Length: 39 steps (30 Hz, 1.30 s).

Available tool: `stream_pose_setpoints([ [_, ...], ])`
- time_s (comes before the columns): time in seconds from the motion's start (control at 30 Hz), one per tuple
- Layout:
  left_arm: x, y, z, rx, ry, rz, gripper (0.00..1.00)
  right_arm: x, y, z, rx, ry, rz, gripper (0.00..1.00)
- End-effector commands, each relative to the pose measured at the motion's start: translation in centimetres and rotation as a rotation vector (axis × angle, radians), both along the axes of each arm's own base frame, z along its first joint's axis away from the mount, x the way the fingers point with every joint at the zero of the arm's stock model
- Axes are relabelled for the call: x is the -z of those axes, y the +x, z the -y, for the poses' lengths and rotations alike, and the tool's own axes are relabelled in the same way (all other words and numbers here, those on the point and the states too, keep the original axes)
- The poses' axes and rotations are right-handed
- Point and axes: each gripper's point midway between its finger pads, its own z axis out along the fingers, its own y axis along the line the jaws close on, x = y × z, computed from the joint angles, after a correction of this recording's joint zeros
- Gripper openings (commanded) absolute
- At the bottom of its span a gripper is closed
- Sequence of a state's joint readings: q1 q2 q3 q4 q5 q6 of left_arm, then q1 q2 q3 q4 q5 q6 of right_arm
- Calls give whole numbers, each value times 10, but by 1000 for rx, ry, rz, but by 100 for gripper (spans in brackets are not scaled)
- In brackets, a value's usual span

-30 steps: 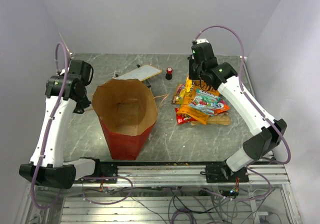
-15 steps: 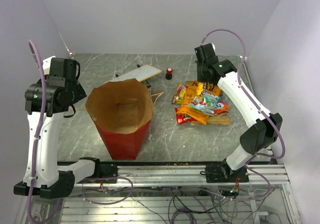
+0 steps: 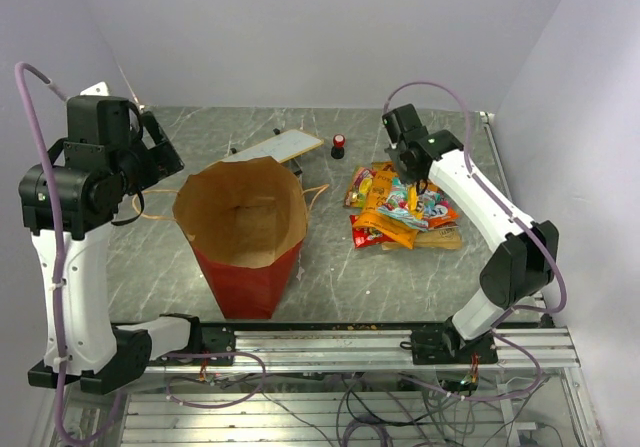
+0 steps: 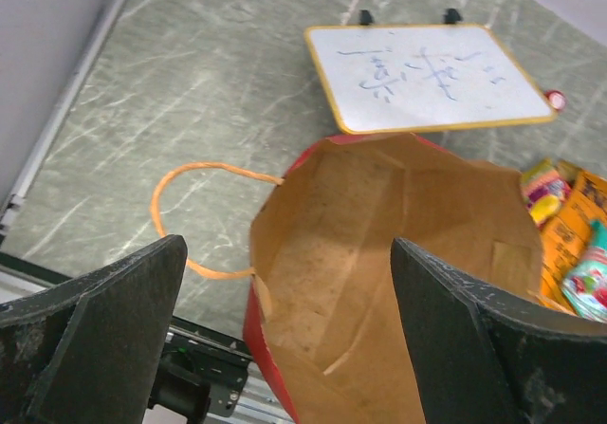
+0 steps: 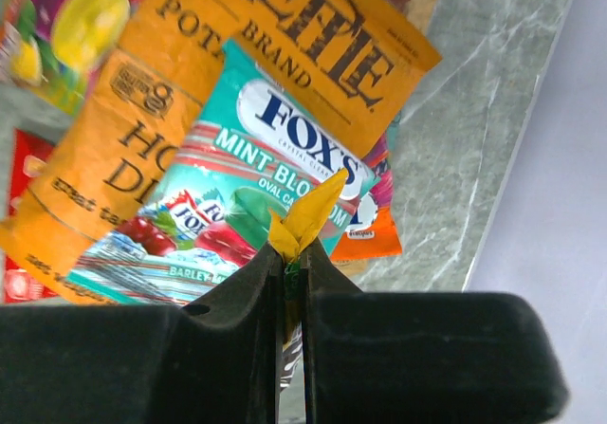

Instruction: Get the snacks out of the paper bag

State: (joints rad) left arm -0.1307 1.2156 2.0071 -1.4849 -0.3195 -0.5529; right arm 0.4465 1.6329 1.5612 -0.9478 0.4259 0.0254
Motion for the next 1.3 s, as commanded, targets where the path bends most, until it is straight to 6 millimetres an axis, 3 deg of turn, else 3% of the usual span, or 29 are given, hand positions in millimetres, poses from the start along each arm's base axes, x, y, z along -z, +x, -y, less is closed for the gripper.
stream_pose_setpoints([
  [0.0, -20, 1, 23, 125, -79, 83, 100, 16, -4, 5, -74, -106, -24, 0],
  [0.13, -27, 2, 44, 243, -129, 112, 99, 28, -5, 6, -36, -146, -25, 0],
  [0.2, -27, 2, 49, 283, -133, 117, 100, 33, -9, -7, -63, -130, -13, 1],
  [0.47, -37, -2, 68, 457, -114, 168, 99, 40, -11, -25, -33, -10, 0, 43],
  [0.7, -52, -10, 93, 605, -90, 222, 100, 4, -14, -32, 13, 95, 55, 68],
  [0.83, -62, -21, 114, 724, -30, 261, 99, -39, -22, -44, 12, 238, 117, 99],
  [1.0, -107, -43, 137, 879, -1, 420, 99, -125, -49, -57, -32, 494, 266, 100],
  [1.27, -190, -68, 155, 929, -225, 768, 99, -262, -123, -29, -38, 842, 582, 100],
])
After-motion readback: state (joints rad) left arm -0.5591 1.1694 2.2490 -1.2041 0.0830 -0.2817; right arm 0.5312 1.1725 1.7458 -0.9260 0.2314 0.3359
